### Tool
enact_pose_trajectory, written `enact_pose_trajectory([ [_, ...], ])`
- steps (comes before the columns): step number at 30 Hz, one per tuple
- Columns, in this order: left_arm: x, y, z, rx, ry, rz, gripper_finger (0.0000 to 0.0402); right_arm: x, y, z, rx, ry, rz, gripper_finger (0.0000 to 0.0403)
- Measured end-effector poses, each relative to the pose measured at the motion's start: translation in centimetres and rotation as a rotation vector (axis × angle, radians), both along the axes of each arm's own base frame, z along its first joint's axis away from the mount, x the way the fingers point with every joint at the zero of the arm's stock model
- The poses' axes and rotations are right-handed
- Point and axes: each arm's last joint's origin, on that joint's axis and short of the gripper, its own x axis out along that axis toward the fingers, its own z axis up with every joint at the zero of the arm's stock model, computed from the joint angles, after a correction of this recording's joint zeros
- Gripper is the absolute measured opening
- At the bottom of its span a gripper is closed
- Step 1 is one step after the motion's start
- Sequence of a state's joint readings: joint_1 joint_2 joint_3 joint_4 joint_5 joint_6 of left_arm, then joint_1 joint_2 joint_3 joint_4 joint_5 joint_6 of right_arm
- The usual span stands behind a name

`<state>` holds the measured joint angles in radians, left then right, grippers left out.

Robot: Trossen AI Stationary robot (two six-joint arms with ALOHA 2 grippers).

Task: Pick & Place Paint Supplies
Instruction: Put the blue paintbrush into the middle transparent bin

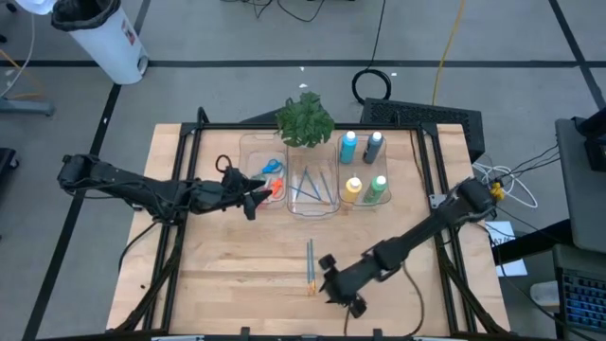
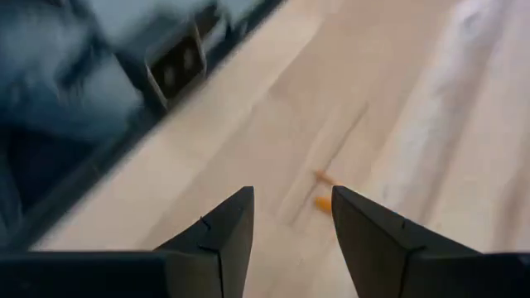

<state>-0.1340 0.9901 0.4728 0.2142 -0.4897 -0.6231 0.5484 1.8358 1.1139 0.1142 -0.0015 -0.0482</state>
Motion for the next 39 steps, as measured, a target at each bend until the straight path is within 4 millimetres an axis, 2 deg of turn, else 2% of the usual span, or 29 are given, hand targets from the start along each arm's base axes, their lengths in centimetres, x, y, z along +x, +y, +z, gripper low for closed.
enact_pose_trajectory([
  [4,0.0,0.0,0.0,-0.004,-0.003,0.012,0.0239,2.0,0.1,-2.1,-0.06,0.04,0.041,0.0157],
  [7,0.0,0.0,0.0,-0.005,-0.004,0.012,0.0239,3.0,-0.5,-3.6,-0.1,0.061,0.039,0.0157],
  [12,0.0,0.0,0.0,0.004,0.001,0.011,0.0239,3.8,-1.9,-4.7,-0.126,0.078,0.025,0.0155],
  [22,0.0,0.1,0.0,0.021,0.006,0.015,0.0239,4.1,-3.1,-4.8,-0.14,0.11,0.001,0.0142],
  [29,0.0,0.1,0.0,0.023,0.007,0.016,0.0239,2.7,-2.9,-4.8,-0.152,0.249,-0.057,0.0141],
  [34,0.0,0.1,0.0,0.027,0.007,0.029,0.0239,1.9,-2.7,-3.7,-0.132,0.285,-0.089,0.0141],
  [39,0.0,0.1,0.0,0.022,0.006,0.031,0.0239,1.3,-2.9,-1.6,-0.135,0.257,-0.141,0.0141],
])
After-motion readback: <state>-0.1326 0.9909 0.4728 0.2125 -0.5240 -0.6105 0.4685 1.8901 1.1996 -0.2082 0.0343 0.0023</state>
